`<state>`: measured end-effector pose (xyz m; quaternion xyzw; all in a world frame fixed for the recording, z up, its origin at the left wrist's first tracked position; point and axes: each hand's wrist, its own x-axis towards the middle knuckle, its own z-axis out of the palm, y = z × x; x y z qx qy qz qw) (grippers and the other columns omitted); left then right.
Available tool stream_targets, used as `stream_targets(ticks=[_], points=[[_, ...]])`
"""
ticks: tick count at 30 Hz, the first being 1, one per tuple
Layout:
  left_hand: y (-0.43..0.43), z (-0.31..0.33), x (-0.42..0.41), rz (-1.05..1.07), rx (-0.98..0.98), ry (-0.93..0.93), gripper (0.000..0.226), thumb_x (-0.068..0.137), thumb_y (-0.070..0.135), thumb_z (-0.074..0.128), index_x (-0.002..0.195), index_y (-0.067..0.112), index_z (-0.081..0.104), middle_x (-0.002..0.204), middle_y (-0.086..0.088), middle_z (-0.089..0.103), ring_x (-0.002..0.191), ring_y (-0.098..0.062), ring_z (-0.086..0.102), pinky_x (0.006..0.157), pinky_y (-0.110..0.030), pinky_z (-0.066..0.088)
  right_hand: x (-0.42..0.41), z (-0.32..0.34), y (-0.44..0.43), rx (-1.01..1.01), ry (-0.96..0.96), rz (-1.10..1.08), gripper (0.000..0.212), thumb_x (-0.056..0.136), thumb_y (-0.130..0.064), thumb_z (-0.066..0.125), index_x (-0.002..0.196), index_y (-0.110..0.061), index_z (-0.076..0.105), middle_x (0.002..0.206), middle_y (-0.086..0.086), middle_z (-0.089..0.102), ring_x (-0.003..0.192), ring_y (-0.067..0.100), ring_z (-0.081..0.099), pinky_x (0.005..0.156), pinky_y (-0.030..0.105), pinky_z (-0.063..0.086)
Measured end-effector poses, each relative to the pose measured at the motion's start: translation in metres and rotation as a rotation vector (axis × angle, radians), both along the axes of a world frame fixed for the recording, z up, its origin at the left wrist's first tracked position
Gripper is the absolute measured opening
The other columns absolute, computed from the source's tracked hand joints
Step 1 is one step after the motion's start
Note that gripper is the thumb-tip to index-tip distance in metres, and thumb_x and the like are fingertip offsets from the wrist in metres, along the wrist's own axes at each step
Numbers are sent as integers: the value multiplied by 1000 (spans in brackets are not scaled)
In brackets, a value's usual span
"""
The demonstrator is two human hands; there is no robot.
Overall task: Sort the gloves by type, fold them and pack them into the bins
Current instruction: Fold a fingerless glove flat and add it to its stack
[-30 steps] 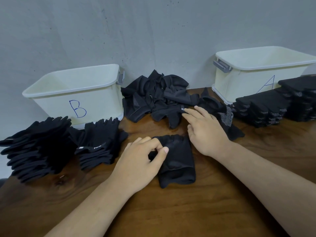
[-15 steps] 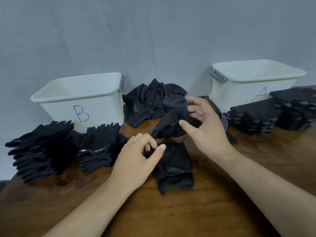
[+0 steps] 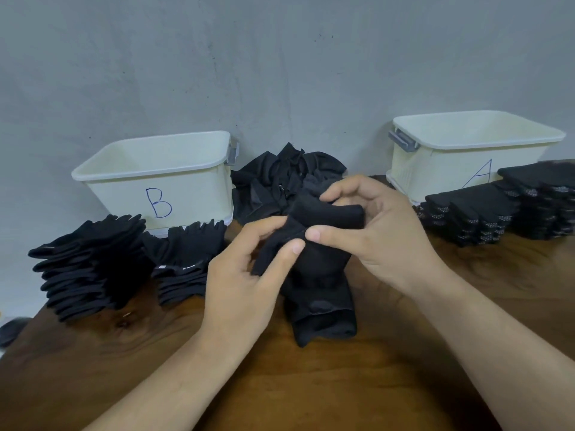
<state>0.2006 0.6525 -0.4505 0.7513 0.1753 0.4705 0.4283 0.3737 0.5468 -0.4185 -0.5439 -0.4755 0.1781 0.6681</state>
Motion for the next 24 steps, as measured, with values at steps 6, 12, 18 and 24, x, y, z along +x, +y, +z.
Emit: stream_targets(ticks=[6, 12, 18, 24], points=[[2, 3, 1, -91, -213, -85, 19, 99, 15, 71, 115, 21, 80, 110, 11, 81, 111, -8, 74, 94, -21, 56, 6, -17, 0, -148, 292, 240, 49, 85, -12, 82, 132, -8, 70, 129, 14, 74, 124, 30, 70, 106, 43, 56], [9, 0, 2, -125, -213, -30, 21, 101, 13, 71, 117, 22, 81, 112, 12, 80, 113, -7, 73, 95, -20, 56, 10, -20, -3, -218, 367, 251, 34, 100, -11, 67, 133, -7, 71, 132, 11, 74, 126, 27, 70, 103, 41, 59], [9, -2, 4, -183, -229, -27, 21, 101, 12, 70, 113, 26, 80, 110, 12, 81, 110, -7, 74, 92, -17, 55, 16, -21, -4, -116, 315, 118, 33, 88, -4, 76, 121, 1, 75, 122, 15, 78, 118, 29, 74, 99, 37, 61], [6, -3, 7, -229, -280, -28, 18, 102, 14, 66, 111, 20, 80, 106, 4, 82, 104, -13, 77, 87, -23, 59, 22, -20, -6, -119, 287, 48, 40, 85, -6, 81, 120, 9, 69, 120, 17, 78, 116, 31, 74, 100, 41, 61]])
